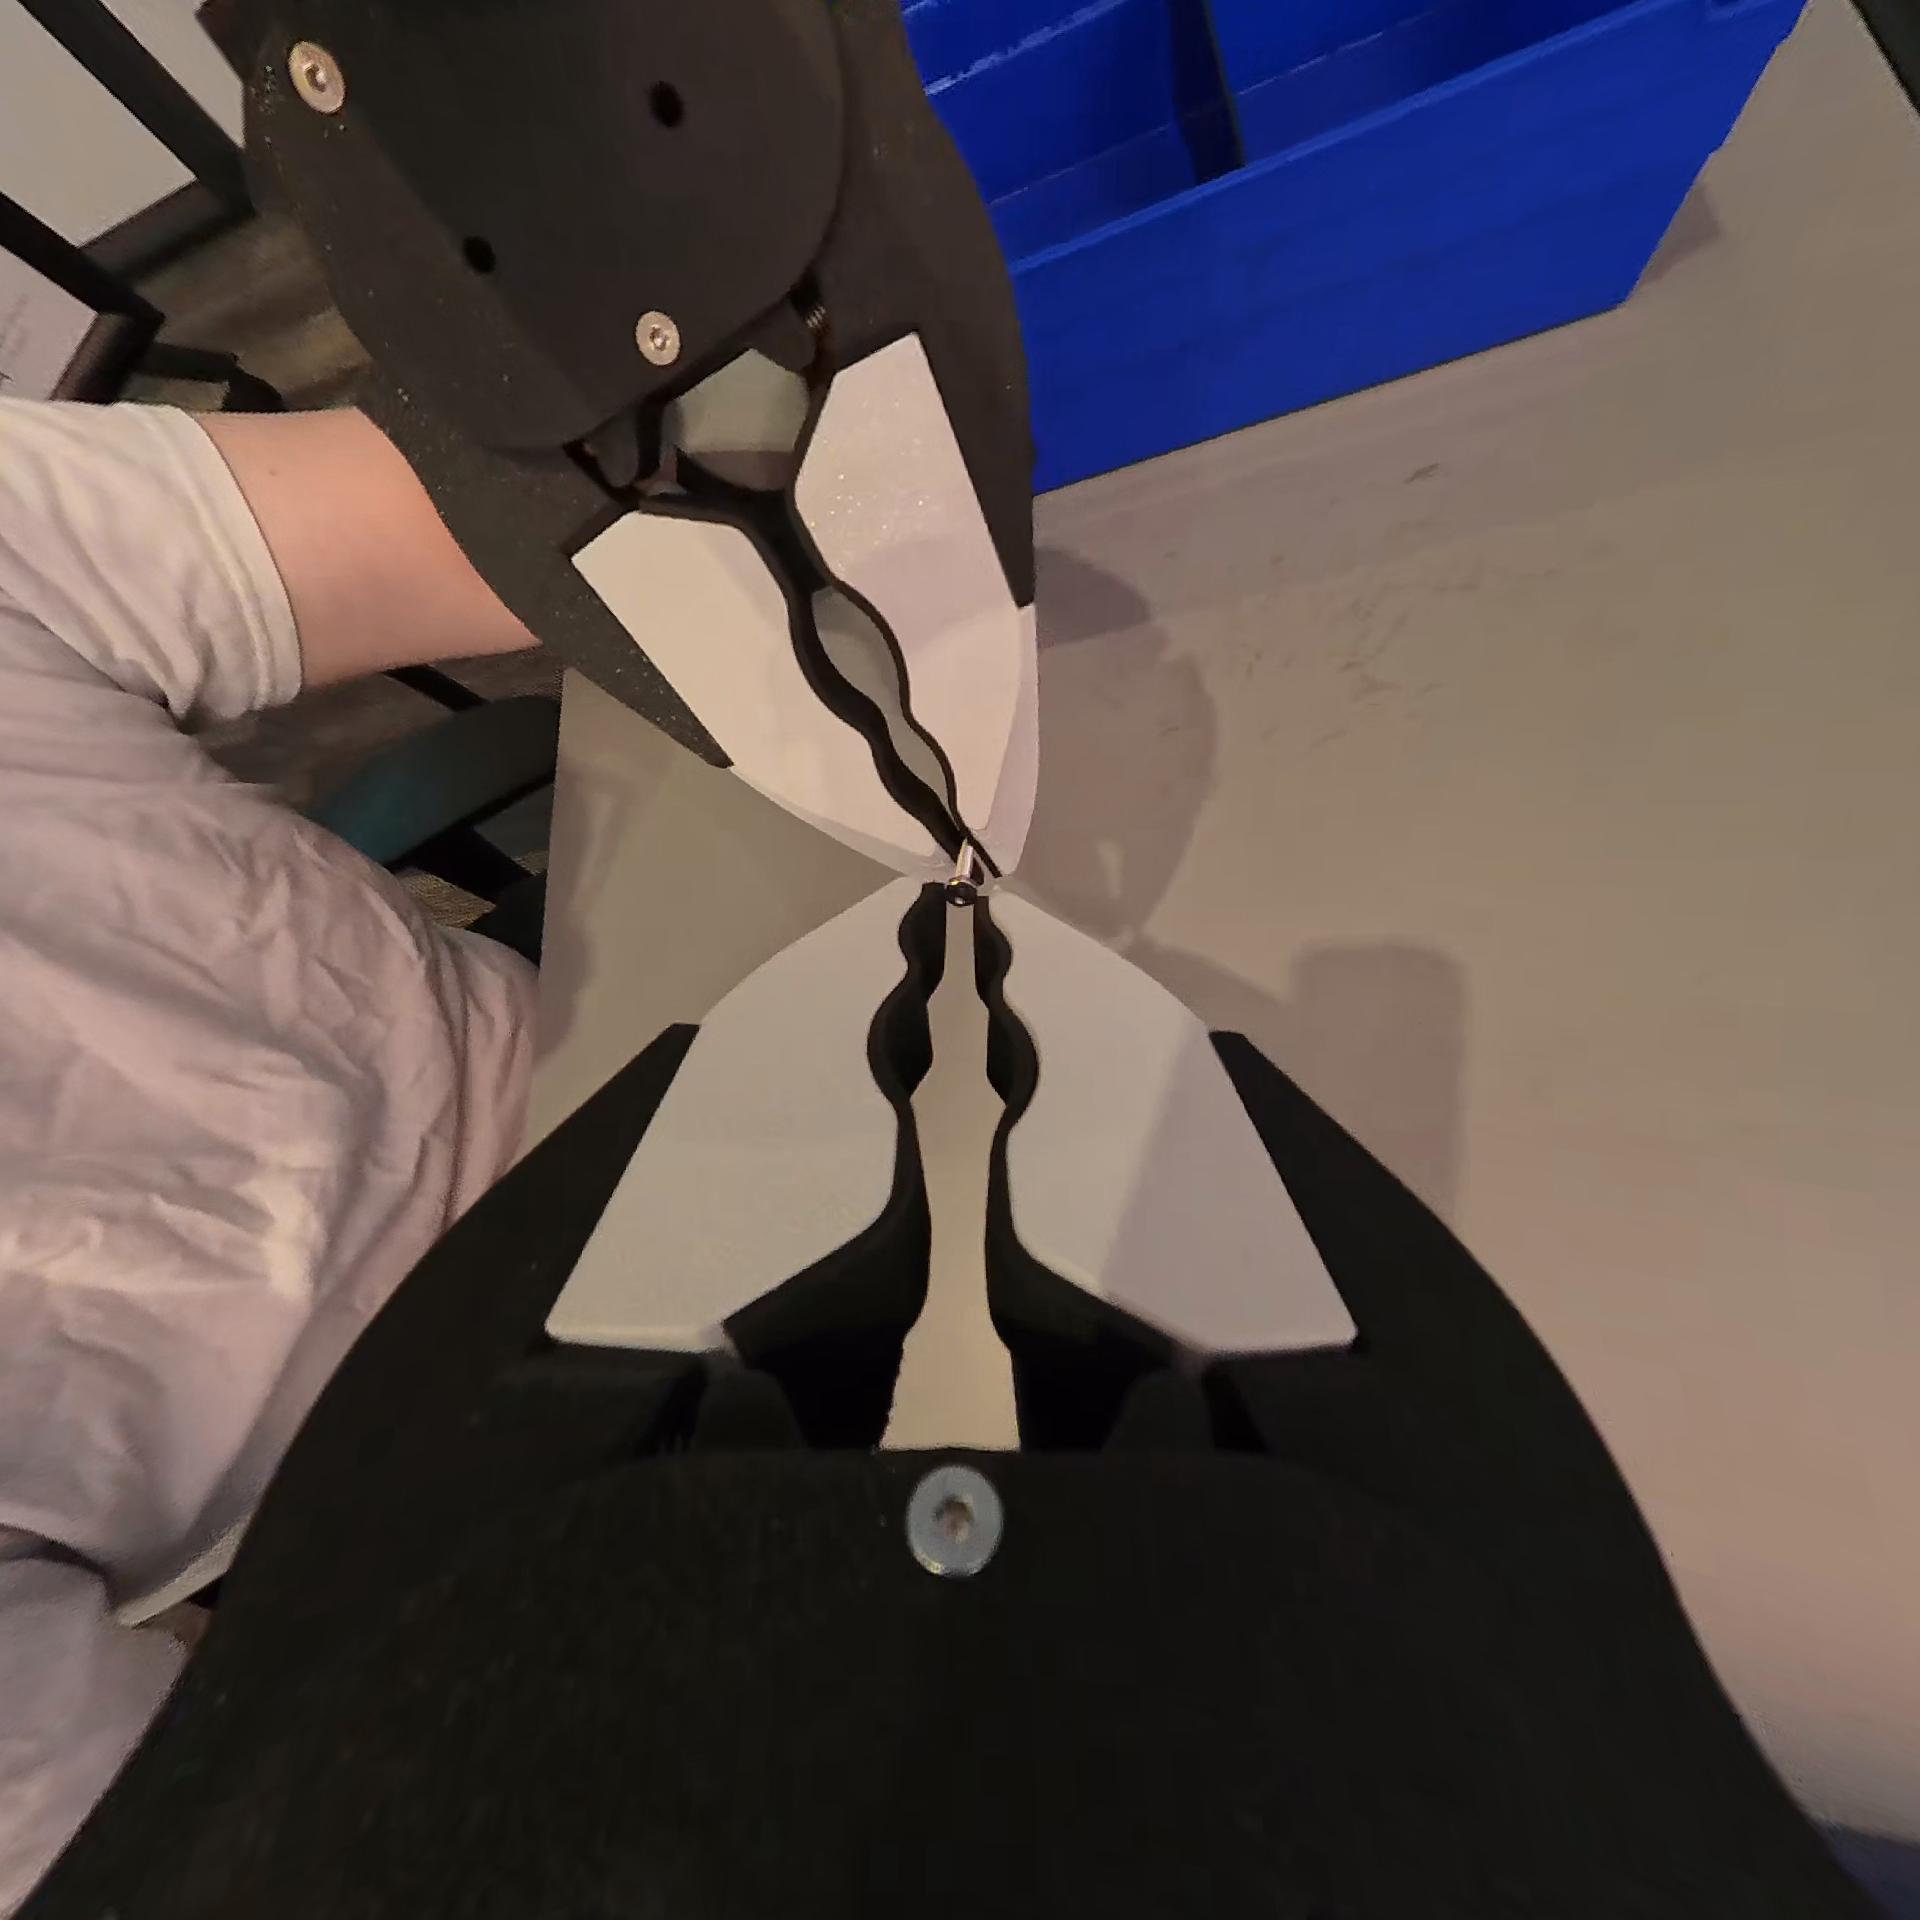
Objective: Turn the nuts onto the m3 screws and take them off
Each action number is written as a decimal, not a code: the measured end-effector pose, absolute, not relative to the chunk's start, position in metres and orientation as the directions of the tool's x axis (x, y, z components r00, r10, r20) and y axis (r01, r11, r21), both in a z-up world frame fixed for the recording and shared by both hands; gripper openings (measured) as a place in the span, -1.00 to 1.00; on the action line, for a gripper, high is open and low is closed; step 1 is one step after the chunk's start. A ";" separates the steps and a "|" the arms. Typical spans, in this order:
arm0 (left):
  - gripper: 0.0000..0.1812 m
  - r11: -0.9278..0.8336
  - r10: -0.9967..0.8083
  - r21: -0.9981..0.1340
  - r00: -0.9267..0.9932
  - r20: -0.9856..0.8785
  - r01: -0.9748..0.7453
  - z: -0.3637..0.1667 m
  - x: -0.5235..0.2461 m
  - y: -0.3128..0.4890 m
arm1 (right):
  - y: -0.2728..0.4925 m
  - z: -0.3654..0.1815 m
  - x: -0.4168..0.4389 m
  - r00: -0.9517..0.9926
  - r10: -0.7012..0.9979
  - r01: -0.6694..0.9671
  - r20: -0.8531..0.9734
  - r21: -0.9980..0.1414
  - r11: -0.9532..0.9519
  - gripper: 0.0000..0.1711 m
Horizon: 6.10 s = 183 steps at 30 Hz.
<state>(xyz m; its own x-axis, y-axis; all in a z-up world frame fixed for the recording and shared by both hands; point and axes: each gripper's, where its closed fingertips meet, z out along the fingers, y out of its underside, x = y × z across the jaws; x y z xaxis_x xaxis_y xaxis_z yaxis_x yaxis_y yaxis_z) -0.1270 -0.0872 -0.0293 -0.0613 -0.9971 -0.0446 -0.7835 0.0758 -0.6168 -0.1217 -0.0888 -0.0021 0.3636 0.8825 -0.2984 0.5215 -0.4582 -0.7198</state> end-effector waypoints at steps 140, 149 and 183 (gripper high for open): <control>-0.98 0.065 -0.973 -0.969 -0.231 -0.009 -0.237 0.068 -0.111 -0.105 | -0.107 0.108 -0.117 0.187 0.971 0.138 0.147 -0.983 0.122 -0.76; -0.98 0.058 -0.978 -0.984 -0.208 -0.022 -0.167 0.080 -0.112 -0.104 | -0.098 0.115 -0.126 0.243 0.960 0.043 0.141 -0.990 0.135 -0.80; -0.98 0.070 -0.979 -0.976 -0.200 -0.028 -0.208 0.077 -0.113 -0.106 | -0.099 0.108 -0.134 0.232 0.954 0.072 0.191 -0.981 0.179 -0.88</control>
